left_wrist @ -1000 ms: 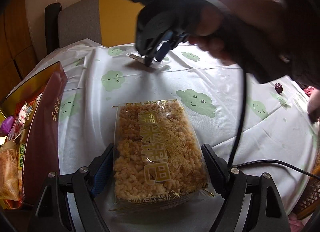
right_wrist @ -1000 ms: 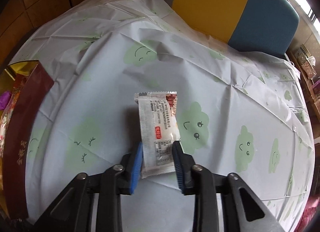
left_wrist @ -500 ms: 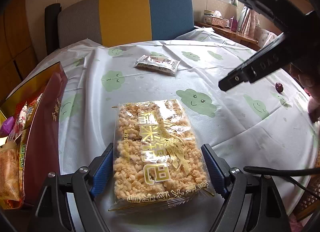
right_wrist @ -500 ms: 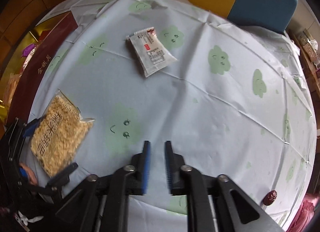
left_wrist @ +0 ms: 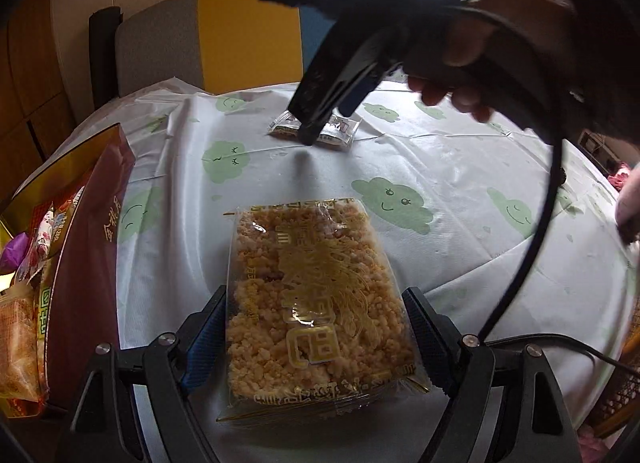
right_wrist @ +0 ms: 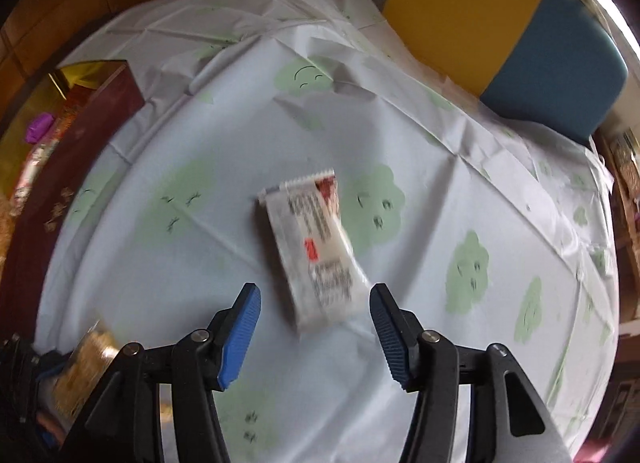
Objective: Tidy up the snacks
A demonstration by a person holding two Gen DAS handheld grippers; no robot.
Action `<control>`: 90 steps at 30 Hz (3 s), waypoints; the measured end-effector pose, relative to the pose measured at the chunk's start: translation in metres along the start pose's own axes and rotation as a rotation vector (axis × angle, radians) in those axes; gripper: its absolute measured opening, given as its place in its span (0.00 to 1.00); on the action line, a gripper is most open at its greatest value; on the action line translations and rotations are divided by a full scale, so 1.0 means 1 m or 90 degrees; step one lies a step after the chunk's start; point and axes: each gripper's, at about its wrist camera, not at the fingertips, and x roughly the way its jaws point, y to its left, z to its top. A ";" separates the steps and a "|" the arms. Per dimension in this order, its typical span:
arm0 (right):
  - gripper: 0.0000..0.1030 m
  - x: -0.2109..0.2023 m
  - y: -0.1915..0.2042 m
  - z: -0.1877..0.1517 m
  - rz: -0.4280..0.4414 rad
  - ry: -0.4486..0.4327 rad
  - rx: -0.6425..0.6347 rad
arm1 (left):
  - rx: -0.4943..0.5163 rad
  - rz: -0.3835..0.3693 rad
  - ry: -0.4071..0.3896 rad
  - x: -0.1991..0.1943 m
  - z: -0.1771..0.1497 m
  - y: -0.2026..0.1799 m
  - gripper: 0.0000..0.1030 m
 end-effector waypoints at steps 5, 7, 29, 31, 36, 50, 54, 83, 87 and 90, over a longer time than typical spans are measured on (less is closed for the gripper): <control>0.57 0.017 0.001 0.018 0.000 0.010 -0.023 | 0.000 0.000 -0.001 0.000 0.000 0.000 0.82; 0.40 0.015 -0.002 0.014 0.008 0.011 -0.018 | 0.000 0.000 -0.001 0.000 0.000 -0.001 0.83; 0.48 -0.027 -0.048 -0.164 0.068 0.075 0.194 | 0.011 0.002 0.042 0.008 0.010 0.001 0.85; 0.53 -0.024 -0.052 -0.162 0.059 0.068 0.196 | 0.012 0.002 0.053 0.009 0.012 0.000 0.85; 0.54 -0.016 -0.048 -0.153 0.036 0.050 0.178 | 0.010 0.005 0.077 0.011 0.016 0.000 0.85; 0.35 -0.032 -0.008 -0.156 0.011 0.040 0.121 | -0.008 0.028 0.078 0.007 0.018 -0.002 0.72; 0.35 -0.028 -0.014 -0.160 0.040 0.039 0.149 | -0.013 0.028 0.075 0.006 0.017 -0.002 0.72; 0.37 -0.034 0.007 -0.170 0.003 0.013 0.100 | -0.045 0.016 0.055 -0.019 0.020 0.008 0.71; 0.37 -0.036 0.009 -0.171 0.000 0.013 0.100 | -0.055 0.009 0.042 -0.033 0.022 0.010 0.71; 0.37 -0.036 0.007 -0.170 -0.001 0.013 0.097 | -0.066 0.006 0.030 -0.045 0.024 0.015 0.71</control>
